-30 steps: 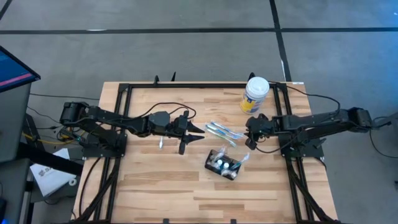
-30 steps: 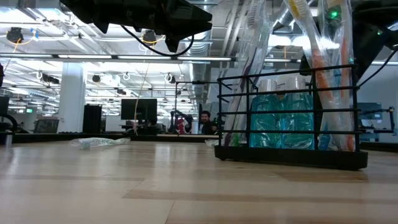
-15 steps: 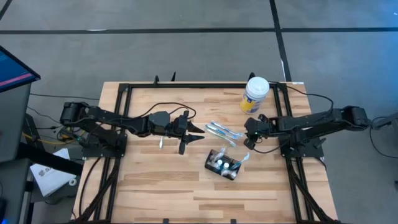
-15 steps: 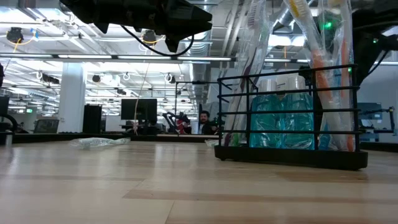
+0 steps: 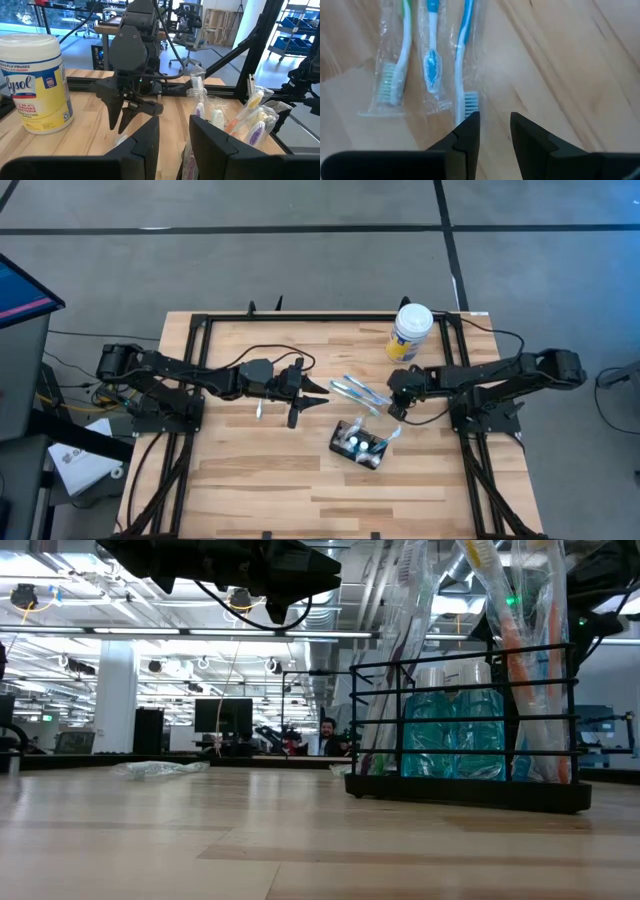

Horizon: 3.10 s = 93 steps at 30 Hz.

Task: Pick & Place toothbrushing station
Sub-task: Put the top blue toothbrush into the mesh organizer with the other toothbrush

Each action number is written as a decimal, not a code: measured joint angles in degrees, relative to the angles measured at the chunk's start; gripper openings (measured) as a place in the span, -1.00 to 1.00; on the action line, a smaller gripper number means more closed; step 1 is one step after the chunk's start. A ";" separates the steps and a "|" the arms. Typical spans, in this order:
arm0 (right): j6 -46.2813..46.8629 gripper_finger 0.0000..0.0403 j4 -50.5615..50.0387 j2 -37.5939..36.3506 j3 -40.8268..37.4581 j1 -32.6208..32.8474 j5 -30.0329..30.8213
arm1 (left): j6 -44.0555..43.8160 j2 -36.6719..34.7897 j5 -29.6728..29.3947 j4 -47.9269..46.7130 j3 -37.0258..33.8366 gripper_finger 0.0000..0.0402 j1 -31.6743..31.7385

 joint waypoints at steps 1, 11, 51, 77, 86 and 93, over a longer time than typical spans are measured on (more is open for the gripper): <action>0.00 -0.50 0.04 0.01 0.00 -0.01 -0.24 | 0.00 0.00 0.02 0.00 0.00 -0.50 0.02; -1.47 -0.50 -0.04 -0.58 1.02 0.17 -2.76 | 0.00 0.00 0.00 0.00 0.00 -0.50 0.26; -0.24 -0.64 -5.92 -0.05 1.01 0.19 -8.84 | 0.00 0.00 0.02 -0.05 0.00 -0.50 0.26; -4.42 -1.00 -26.14 -0.05 18.81 7.58 -3.03 | 0.00 0.00 -0.30 -0.07 0.00 -0.50 0.35; -8.92 -1.00 -34.32 -0.05 31.62 7.77 1.28 | 3.02 0.00 -2.13 -0.07 0.00 -0.50 0.35; -13.91 -1.00 -34.74 -0.05 39.08 7.77 6.63 | 3.22 0.00 -2.14 -0.07 0.00 -0.50 0.35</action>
